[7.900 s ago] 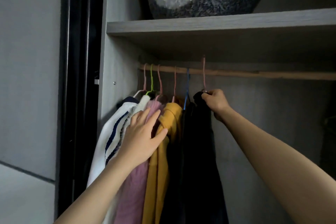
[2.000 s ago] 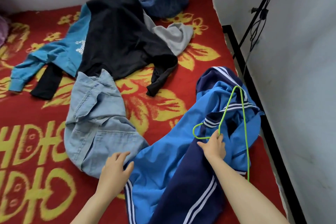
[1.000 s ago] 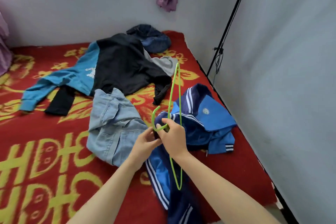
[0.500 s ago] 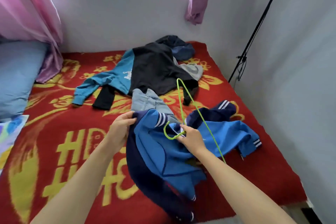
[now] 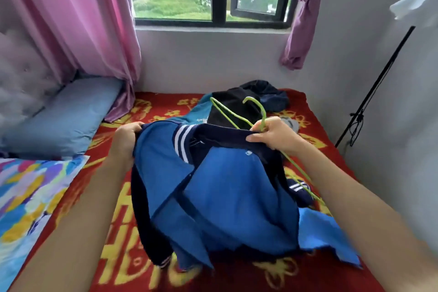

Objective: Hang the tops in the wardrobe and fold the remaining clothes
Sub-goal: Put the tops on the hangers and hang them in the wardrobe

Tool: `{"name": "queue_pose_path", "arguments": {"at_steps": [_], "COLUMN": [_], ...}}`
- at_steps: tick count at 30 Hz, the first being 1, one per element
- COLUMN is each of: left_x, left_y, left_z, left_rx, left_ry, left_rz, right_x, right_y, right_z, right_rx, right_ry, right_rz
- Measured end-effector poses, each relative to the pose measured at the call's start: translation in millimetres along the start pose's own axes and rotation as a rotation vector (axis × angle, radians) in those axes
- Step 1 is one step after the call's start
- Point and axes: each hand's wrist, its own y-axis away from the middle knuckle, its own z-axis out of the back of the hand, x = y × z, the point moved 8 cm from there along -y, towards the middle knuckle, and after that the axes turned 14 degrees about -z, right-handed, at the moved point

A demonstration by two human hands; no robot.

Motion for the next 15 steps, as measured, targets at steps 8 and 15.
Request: {"name": "queue_pose_path", "arguments": {"at_steps": [8,15], "left_x": [80.3,137.2], "left_y": [20.6,101.6], "left_z": [8.8,-78.7], "left_rx": [-0.177,0.316], "left_ry": [-0.588,-0.588], "left_rz": [-0.046,0.031], "right_x": [31.2,30.4], "right_y": [-3.9,-9.1], "right_z": [-26.4,-71.3], "right_rx": [0.031,0.088], "right_ry": [-0.037,0.131], "right_rz": [-0.043,-0.046]}}
